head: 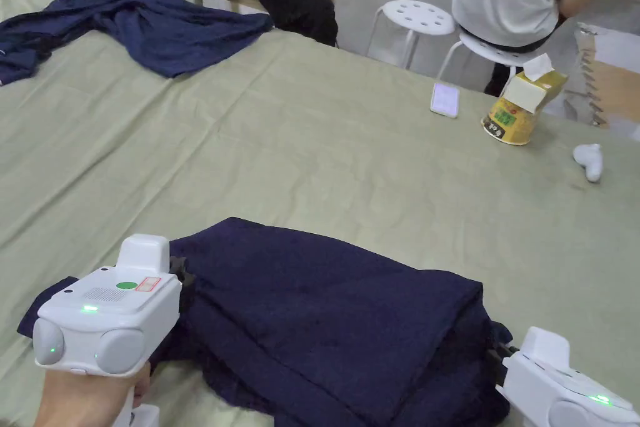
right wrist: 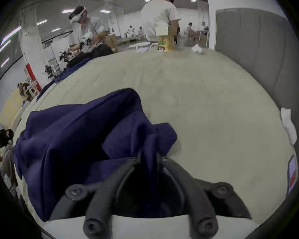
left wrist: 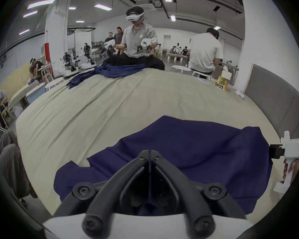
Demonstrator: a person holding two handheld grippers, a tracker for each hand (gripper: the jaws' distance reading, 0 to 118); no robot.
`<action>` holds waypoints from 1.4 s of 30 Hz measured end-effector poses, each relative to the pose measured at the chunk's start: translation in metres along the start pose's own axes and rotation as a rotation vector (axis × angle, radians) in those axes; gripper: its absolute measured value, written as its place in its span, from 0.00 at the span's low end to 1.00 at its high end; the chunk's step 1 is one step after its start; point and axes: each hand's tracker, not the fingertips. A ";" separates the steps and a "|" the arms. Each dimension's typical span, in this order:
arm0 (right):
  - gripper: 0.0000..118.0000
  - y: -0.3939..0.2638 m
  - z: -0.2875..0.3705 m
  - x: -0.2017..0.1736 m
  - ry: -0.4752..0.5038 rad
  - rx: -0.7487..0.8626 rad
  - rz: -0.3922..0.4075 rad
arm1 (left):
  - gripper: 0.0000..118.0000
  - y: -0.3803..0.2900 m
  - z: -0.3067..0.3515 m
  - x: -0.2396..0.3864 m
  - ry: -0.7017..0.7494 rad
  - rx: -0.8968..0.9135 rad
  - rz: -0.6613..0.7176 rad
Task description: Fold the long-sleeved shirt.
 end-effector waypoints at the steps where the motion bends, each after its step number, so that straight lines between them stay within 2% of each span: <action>1: 0.05 0.002 0.001 -0.002 0.007 -0.003 0.008 | 0.15 -0.001 -0.006 -0.011 0.001 -0.015 0.006; 4: 0.04 0.000 0.000 0.002 0.019 -0.019 0.018 | 0.81 0.011 -0.025 -0.035 -0.022 -0.102 0.052; 5: 0.04 0.000 -0.001 0.004 0.024 -0.024 0.009 | 0.94 0.016 -0.030 -0.039 -0.023 -0.109 0.074; 6: 0.04 -0.001 -0.001 0.006 0.030 -0.029 -0.009 | 0.91 0.020 -0.031 -0.044 -0.046 -0.066 0.073; 10: 0.04 0.001 -0.004 0.006 0.032 -0.046 -0.027 | 0.93 0.045 -0.060 -0.042 -0.080 -0.179 0.073; 17: 0.04 0.003 -0.009 0.013 0.058 -0.069 -0.035 | 0.86 0.042 -0.121 -0.066 0.052 -0.389 0.184; 18: 0.04 0.003 -0.009 0.013 0.059 -0.069 -0.036 | 0.80 0.037 -0.122 -0.065 0.075 -0.432 0.174; 19: 0.04 0.005 -0.011 0.013 0.059 -0.070 -0.040 | 0.79 0.030 -0.122 -0.065 0.043 -0.464 0.167; 20: 0.04 0.004 -0.012 0.014 0.059 -0.070 -0.043 | 0.74 0.026 -0.116 -0.061 0.070 -0.389 0.071; 21: 0.04 0.004 -0.012 0.013 0.058 -0.070 -0.042 | 0.70 0.025 -0.115 -0.057 0.060 -0.389 0.025; 22: 0.04 0.005 -0.012 0.014 0.058 -0.071 -0.043 | 0.63 0.025 -0.114 -0.054 0.093 -0.401 0.035; 24: 0.04 0.008 -0.013 0.014 0.061 -0.076 -0.048 | 0.19 0.029 -0.103 -0.053 0.063 -0.352 0.044; 25: 0.04 0.010 -0.012 0.015 0.064 -0.081 -0.054 | 0.14 0.031 -0.103 -0.056 0.030 -0.331 0.056; 29: 0.04 0.016 0.008 0.017 0.073 -0.036 -0.064 | 0.10 0.041 -0.082 -0.054 -0.028 -0.305 0.046; 32: 0.04 0.030 0.037 0.025 0.122 0.068 -0.143 | 0.10 0.058 -0.053 -0.047 -0.019 -0.196 -0.021; 39: 0.02 0.091 0.120 0.025 0.194 0.278 -0.062 | 0.09 0.127 0.017 -0.028 -0.111 0.042 -0.030; 42: 0.02 0.123 0.156 0.025 0.230 0.354 -0.058 | 0.09 0.157 0.048 -0.017 -0.129 0.148 -0.027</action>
